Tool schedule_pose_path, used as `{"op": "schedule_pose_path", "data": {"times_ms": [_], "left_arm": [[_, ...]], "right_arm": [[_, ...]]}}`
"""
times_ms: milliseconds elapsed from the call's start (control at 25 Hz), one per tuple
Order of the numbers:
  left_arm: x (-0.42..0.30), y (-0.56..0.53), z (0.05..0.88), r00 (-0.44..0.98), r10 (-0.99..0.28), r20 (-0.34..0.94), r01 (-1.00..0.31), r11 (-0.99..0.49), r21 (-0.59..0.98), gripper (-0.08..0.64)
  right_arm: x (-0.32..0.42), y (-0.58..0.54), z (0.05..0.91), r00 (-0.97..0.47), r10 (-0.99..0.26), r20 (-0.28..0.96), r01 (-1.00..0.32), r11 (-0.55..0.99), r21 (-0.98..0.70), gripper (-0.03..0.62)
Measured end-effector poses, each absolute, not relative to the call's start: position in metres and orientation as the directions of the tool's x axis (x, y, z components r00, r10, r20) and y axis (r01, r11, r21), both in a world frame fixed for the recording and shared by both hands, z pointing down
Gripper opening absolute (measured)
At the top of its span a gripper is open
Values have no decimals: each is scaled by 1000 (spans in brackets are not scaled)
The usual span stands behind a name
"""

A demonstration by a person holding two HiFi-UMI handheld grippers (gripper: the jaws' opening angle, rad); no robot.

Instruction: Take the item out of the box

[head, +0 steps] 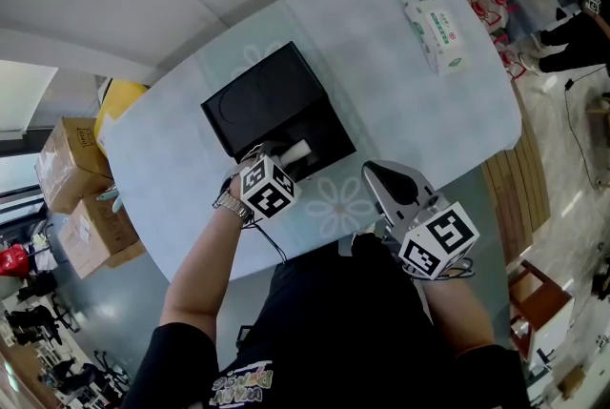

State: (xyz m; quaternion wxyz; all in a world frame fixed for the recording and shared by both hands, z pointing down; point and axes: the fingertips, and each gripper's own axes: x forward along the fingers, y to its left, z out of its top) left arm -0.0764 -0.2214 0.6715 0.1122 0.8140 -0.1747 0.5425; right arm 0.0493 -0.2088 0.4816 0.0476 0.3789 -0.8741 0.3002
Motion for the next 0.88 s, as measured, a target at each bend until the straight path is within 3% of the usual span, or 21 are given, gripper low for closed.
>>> {"op": "schedule_pose_path", "data": {"times_ms": [440, 880], "left_arm": [[-77, -221, 670, 345, -194, 918, -416, -909, -35, 146], [-76, -229, 617, 413, -389, 823, -550, -827, -115, 144]], "right_arm": [[49, -203, 477, -716, -631, 301, -684, 545, -484, 9], [50, -186, 462, -743, -612, 272, -659, 594, -462, 9]]}}
